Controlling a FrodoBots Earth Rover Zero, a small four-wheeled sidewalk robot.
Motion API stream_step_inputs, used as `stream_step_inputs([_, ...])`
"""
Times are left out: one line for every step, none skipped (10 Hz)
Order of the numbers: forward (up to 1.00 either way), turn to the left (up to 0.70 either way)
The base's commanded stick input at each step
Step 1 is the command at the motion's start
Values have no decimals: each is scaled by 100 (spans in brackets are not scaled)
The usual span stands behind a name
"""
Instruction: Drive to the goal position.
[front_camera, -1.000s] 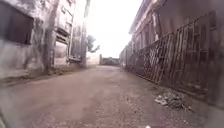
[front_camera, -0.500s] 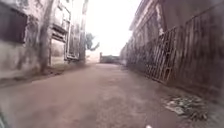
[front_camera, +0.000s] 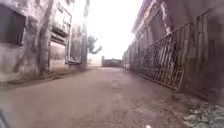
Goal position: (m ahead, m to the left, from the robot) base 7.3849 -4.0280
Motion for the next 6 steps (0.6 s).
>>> stream_step_inputs([70, 0])
stream_step_inputs([70, 0])
stream_step_inputs([70, 0])
stream_step_inputs([70, 0])
stream_step_inputs([70, 0])
stream_step_inputs([70, 0])
